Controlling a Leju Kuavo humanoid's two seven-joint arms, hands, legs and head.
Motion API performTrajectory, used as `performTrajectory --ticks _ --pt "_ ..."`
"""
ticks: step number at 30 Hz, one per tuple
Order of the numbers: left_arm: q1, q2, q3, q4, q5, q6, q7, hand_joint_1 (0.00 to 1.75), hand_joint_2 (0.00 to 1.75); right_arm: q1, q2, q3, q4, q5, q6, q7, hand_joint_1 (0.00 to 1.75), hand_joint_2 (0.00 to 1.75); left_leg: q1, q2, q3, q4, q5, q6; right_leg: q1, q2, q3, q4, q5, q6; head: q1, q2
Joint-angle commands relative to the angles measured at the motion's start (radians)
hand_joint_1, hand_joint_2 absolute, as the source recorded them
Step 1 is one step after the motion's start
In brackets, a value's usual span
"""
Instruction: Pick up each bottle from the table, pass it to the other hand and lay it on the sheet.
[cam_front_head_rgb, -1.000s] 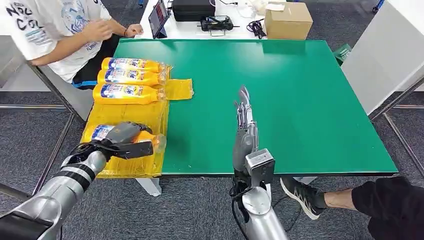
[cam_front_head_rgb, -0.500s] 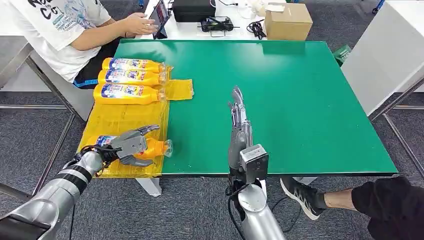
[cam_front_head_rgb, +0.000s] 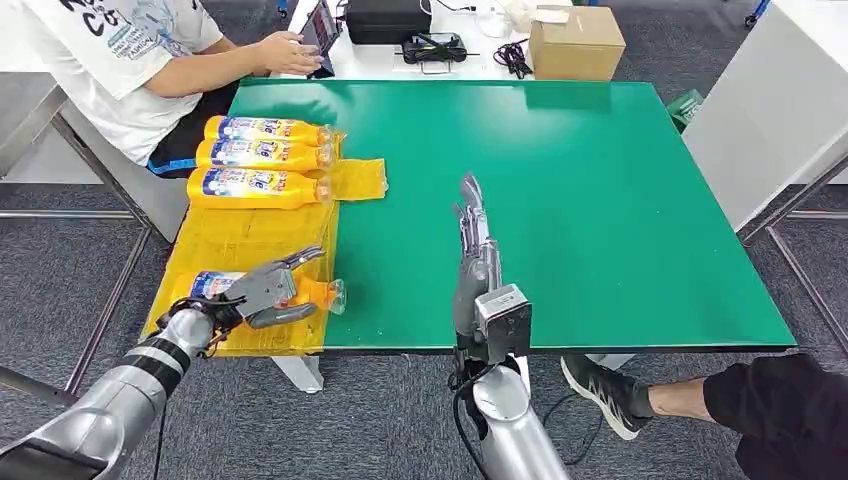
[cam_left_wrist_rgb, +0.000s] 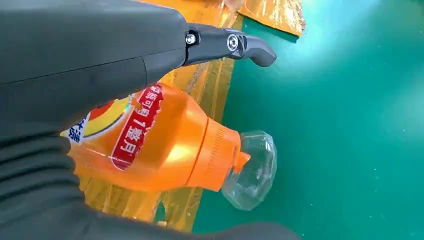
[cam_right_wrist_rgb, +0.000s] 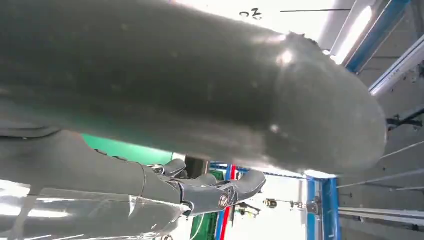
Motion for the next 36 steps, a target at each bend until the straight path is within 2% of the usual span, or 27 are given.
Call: performTrajectory --ticks 1,2,5,10,11,12,13,14,18,23,26,27,29,32,33,34,36 --pt "0.005 -0.008 -0.004 0.021 -0.002 -0.006 0.005 0.00 0.00 -0.043 -0.021 0.018 0.065 -0.005 -0.003 0.004 0.00 0.00 0.000 0.002 0.003 -0.001 -0.001 -0.001 0.001 0.002 0.003 -0.001 0.000 -0.001 0.000 0.000" --pt "0.013 -0.020 0.019 0.017 0.012 0.022 0.001 0.00 0.00 -0.039 -0.021 0.016 0.061 -0.004 -0.007 0.004 0.00 0.00 0.002 0.004 0.008 -0.001 -0.003 -0.002 0.002 0.004 0.008 -0.002 -0.002 -0.003 0.000 0.000" --pt "0.045 -0.096 0.110 -0.025 0.014 0.178 0.015 0.00 0.00 -0.024 -0.025 0.017 0.051 0.007 -0.019 0.009 0.00 0.00 0.001 0.002 0.006 -0.001 -0.002 -0.001 0.001 0.001 0.005 -0.002 -0.001 -0.002 0.000 0.000" --pt "0.131 -0.253 0.367 -0.271 -0.028 0.651 0.017 0.00 0.00 0.001 -0.026 0.027 0.032 0.024 -0.039 0.019 0.00 0.00 0.001 -0.004 0.003 0.000 -0.001 0.000 0.001 -0.004 0.004 -0.002 -0.002 -0.001 0.000 0.000" --pt "0.139 -0.265 0.399 -0.309 -0.036 0.707 0.013 0.00 0.00 -0.001 -0.024 0.034 0.038 0.026 -0.042 0.020 0.00 0.00 0.000 -0.004 0.001 0.001 -0.001 0.000 0.000 -0.004 0.002 -0.001 -0.002 -0.001 0.000 0.000" --pt "0.146 -0.276 0.432 -0.340 -0.045 0.784 -0.002 0.00 0.00 -0.004 -0.022 0.039 0.044 0.027 -0.047 0.022 0.00 0.00 0.001 -0.004 0.006 0.002 -0.004 -0.001 0.002 -0.004 0.008 -0.001 -0.005 -0.002 0.000 0.000" --pt "0.148 -0.282 0.456 -0.364 -0.063 0.860 -0.022 0.00 0.00 -0.007 -0.019 0.046 0.054 0.027 -0.051 0.022 0.00 0.00 0.000 -0.001 0.001 0.001 -0.002 0.000 0.000 -0.001 0.002 -0.001 -0.002 -0.001 0.000 0.000" --pt "0.150 -0.293 0.485 -0.379 -0.046 0.889 -0.030 0.00 0.00 -0.008 -0.018 0.048 0.060 0.027 -0.056 0.022 0.00 0.00 0.001 0.000 0.003 0.002 -0.004 -0.001 0.001 0.000 0.004 -0.001 -0.003 -0.001 0.000 0.000" --pt "0.168 -0.326 0.543 -0.448 0.054 0.912 -0.103 0.00 0.00 -0.004 -0.021 0.057 0.078 0.022 -0.073 0.020 0.00 0.00 0.000 0.002 0.002 0.000 -0.002 -0.001 0.000 0.002 0.002 -0.001 -0.001 -0.001 0.000 0.000" --pt "0.193 -0.343 0.530 -0.534 0.201 0.843 -0.101 0.00 0.00 0.012 -0.031 0.046 0.086 0.020 -0.090 0.015 0.00 0.00 0.002 0.001 0.002 0.000 -0.002 -0.001 0.002 0.001 0.002 -0.002 -0.001 -0.001 0.000 0.000" --pt "0.213 -0.354 0.543 -0.562 0.353 0.704 -0.033 0.00 0.00 0.034 -0.031 0.019 0.074 0.019 -0.112 0.006 0.00 0.00 0.001 0.002 0.002 0.000 -0.002 -0.001 0.002 0.002 0.002 -0.002 -0.001 -0.001 0.000 0.000" --pt "0.216 -0.354 0.543 -0.560 0.353 0.704 -0.033 0.00 0.00 0.035 -0.033 0.018 0.074 0.019 -0.112 0.006 0.00 0.00 0.002 0.004 0.008 0.000 -0.005 -0.001 0.002 0.003 0.007 -0.003 -0.003 -0.002 0.000 0.000" --pt "0.219 -0.354 0.540 -0.560 0.354 0.702 -0.033 0.00 0.00 0.039 -0.035 0.016 0.065 0.019 -0.112 0.007 0.00 0.00 0.001 0.001 0.001 -0.001 -0.001 0.000 0.001 0.001 0.001 -0.002 0.000 -0.001 0.000 0.000" --pt "0.274 -0.379 0.575 -0.568 0.578 0.551 0.067 0.00 0.00 0.106 -0.022 -0.038 -0.007 0.020 -0.192 -0.022 0.00 0.00 0.001 0.002 0.004 0.000 -0.003 -0.001 0.001 0.001 0.004 -0.002 -0.002 -0.002 0.000 0.000" --pt "0.302 -0.380 0.574 -0.572 0.619 0.527 0.080 0.00 1.75 0.134 -0.024 -0.051 -0.040 0.021 -0.210 -0.027 0.00 0.00 0.001 0.001 0.003 -0.001 -0.002 -0.001 0.001 0.001 0.003 -0.003 -0.001 -0.001 0.000 0.000" --pt "0.343 -0.379 0.567 -0.579 0.659 0.498 0.091 0.00 1.75 0.170 -0.024 -0.071 -0.082 0.020 -0.232 -0.033 0.00 0.00 0.001 0.001 0.006 -0.002 -0.004 -0.001 0.001 0.000 0.006 -0.003 -0.003 -0.002 0.000 0.000" --pt "0.405 -0.374 0.543 -0.600 0.663 0.483 0.091 0.00 1.75 0.219 -0.020 -0.102 -0.135 0.024 -0.267 -0.047 0.00 0.00 0.000 0.001 0.003 -0.002 -0.002 0.000 0.000 0.000 0.003 -0.003 -0.002 -0.001 0.000 0.000"
